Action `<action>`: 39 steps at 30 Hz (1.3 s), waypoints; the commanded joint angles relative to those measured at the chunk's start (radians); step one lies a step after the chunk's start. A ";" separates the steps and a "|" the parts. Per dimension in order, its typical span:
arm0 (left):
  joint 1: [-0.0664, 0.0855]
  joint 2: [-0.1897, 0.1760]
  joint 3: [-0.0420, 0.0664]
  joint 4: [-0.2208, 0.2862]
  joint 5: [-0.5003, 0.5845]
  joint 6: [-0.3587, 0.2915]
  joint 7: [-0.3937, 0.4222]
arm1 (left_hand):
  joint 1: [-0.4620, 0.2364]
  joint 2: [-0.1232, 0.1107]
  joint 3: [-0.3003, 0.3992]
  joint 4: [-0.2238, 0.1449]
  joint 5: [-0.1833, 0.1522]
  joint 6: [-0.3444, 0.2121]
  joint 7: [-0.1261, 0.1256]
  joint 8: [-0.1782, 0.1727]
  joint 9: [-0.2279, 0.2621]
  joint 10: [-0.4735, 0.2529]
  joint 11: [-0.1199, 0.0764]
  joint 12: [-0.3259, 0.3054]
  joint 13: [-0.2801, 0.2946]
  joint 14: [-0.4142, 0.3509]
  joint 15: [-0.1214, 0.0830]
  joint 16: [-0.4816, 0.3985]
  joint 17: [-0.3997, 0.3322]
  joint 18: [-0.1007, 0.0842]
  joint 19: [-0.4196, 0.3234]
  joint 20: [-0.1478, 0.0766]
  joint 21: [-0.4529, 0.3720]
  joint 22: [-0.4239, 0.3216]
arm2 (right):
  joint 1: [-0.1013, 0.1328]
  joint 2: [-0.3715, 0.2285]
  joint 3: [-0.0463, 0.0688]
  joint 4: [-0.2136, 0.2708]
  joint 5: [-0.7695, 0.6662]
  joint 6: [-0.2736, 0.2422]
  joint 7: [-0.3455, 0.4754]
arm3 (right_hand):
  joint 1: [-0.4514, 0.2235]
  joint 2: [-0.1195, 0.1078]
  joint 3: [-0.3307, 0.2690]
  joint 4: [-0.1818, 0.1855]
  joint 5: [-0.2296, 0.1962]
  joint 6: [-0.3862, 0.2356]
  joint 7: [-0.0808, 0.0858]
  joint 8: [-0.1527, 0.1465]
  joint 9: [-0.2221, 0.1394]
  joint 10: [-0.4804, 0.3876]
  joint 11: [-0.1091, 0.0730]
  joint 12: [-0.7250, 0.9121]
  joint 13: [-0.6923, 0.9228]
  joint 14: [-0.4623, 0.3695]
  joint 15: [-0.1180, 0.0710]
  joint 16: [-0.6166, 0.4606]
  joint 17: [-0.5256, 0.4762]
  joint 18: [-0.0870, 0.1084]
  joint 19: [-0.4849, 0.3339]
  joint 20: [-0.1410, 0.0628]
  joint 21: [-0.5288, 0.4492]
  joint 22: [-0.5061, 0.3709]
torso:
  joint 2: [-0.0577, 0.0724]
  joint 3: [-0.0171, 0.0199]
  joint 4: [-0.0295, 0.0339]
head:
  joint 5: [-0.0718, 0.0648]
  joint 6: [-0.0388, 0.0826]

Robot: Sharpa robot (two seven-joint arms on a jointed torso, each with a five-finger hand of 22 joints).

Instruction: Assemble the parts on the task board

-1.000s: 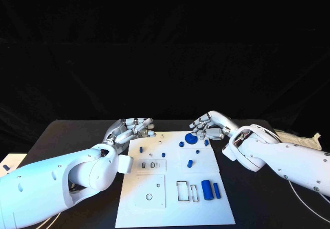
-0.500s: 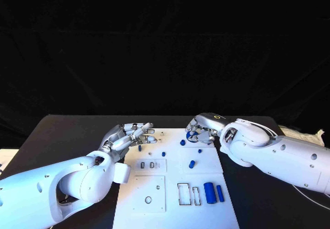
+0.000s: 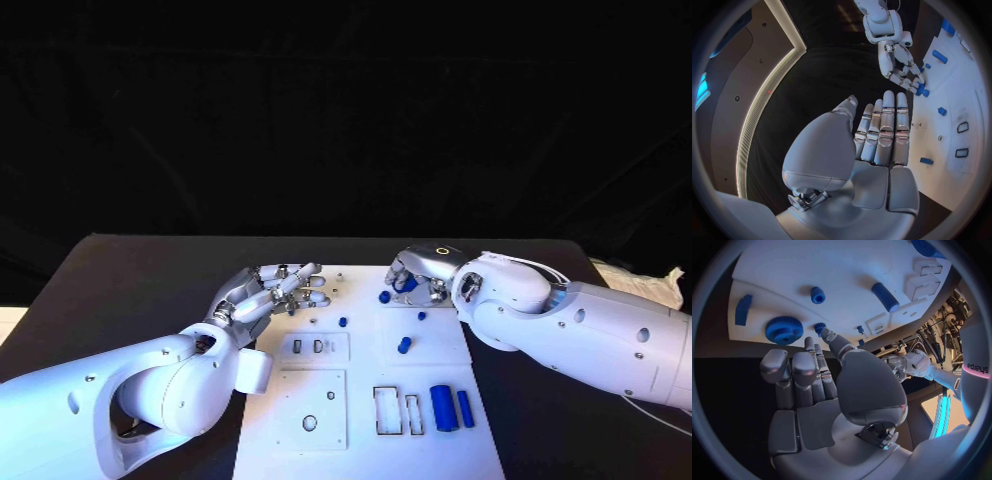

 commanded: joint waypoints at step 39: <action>0.006 -0.011 0.002 0.008 0.008 0.031 -0.018 | -0.001 -0.011 0.001 -0.011 -0.004 -0.001 0.007 -0.007 -0.001 -0.006 0.005 -0.011 -0.002 0.006 0.003 -0.008 0.005 0.003 0.011 0.000 0.000 -0.002 | 0.001 0.036 0.000 -0.007 -0.066 0.033 -0.016 | -0.001 -0.014 0.024 0.058 -0.012 0.015 0.004 0.000 0.003 0.013 -0.001 0.001 0.001 0.027 0.008 0.073 0.065 -0.021 0.019 0.003 0.050 0.062 | 0.032 -0.0048 0.0047 | 0.009 0.016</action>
